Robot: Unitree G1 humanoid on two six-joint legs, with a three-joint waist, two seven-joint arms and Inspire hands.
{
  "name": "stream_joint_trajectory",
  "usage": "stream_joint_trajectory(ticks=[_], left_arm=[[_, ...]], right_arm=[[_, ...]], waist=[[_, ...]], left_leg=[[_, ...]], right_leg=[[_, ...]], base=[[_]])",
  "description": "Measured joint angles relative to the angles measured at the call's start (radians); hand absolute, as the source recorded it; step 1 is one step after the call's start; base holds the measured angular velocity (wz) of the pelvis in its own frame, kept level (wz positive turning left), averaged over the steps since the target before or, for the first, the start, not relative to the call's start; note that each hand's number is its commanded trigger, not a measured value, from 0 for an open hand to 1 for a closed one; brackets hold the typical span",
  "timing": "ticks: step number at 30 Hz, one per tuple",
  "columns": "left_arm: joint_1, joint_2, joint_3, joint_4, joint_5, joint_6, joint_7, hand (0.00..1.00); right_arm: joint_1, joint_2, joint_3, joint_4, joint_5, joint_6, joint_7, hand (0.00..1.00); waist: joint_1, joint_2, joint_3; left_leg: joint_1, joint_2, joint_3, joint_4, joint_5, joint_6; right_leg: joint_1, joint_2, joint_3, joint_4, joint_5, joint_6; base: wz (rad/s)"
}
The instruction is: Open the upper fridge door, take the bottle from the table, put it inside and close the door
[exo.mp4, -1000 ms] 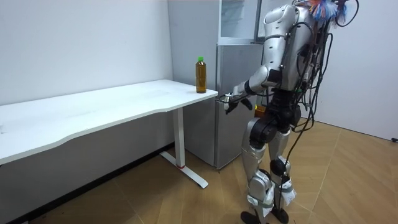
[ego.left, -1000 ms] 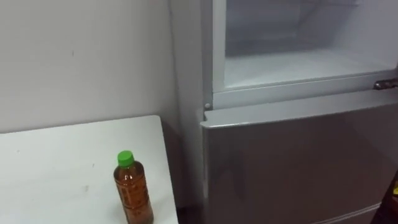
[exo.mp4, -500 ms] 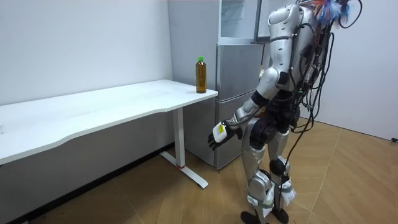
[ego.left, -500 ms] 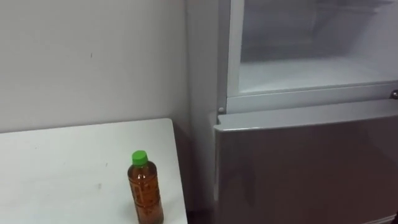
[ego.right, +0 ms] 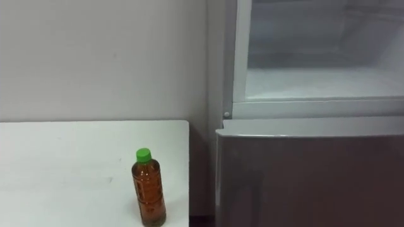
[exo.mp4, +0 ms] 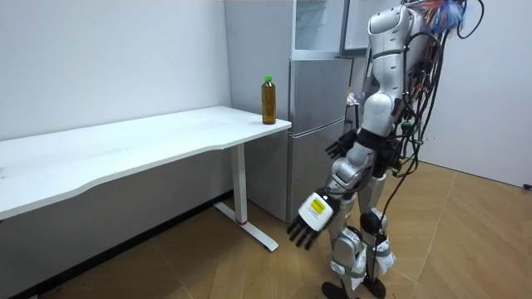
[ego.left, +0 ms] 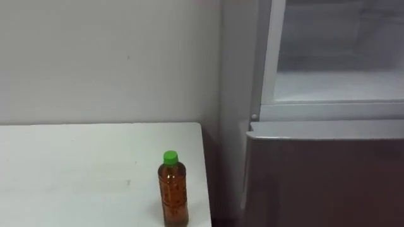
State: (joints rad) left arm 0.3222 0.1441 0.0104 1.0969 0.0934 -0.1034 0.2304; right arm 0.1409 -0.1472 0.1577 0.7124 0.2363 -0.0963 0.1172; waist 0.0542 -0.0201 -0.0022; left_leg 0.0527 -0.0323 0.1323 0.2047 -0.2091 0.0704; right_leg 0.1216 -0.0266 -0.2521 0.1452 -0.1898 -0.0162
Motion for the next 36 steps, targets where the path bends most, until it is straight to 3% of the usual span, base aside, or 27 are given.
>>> stream_joint_trajectory(ticks=[7,9,16,23,36], left_arm=[[-0.017,-0.002,-0.006,0.008,0.079,0.062,0.0,0.0],[-0.027,-0.002,-0.01,0.008,0.102,0.071,-0.001,0.0],[-0.04,-0.007,-0.016,0.023,0.127,0.084,-0.006,0.0],[-0.048,-0.001,-0.015,0.017,0.135,0.119,-0.025,0.0],[-0.042,0.005,-0.015,0.023,0.135,0.128,-0.041,0.0]], right_arm=[[0.002,-0.001,0.096,-0.24,0.002,0.011,0.018,0.0],[0.002,-0.001,0.102,-0.298,0.002,0.012,0.025,0.0],[-0.005,0.0,0.104,-0.502,0.072,0.011,0.039,0.0],[-0.007,-0.003,0.106,-0.603,0.077,0.034,0.037,0.0],[-0.079,-0.006,0.131,-0.615,0.074,0.034,-0.001,0.0]], waist=[[0.016,-0.011,-0.0003],[0.019,-0.012,0.0033],[0.036,-0.017,0.0041],[0.05,-0.02,0.003],[0.084,-0.036,0.0032]], left_leg=[[-0.01,0.0,-0.009,0.008,0.0,0.0],[-0.011,0.0,-0.009,0.008,0.0,0.0],[-0.015,0.0,-0.006,0.007,0.0,0.0],[-0.015,0.001,-0.007,0.008,0.0,0.0],[-0.013,0.002,-0.007,0.011,0.0,0.0]], right_leg=[[-0.001,0.002,0.0,-0.002,0.001,-0.001],[-0.003,0.003,0.001,-0.001,0.001,-0.001],[-0.001,0.003,0.003,0.005,0.0,-0.001],[-0.002,0.003,0.004,0.007,0.001,-0.001],[-0.006,0.002,0.003,0.01,0.001,-0.001]], base=[[0.05],[-0.02],[0.0],[0.0],[0.0]])
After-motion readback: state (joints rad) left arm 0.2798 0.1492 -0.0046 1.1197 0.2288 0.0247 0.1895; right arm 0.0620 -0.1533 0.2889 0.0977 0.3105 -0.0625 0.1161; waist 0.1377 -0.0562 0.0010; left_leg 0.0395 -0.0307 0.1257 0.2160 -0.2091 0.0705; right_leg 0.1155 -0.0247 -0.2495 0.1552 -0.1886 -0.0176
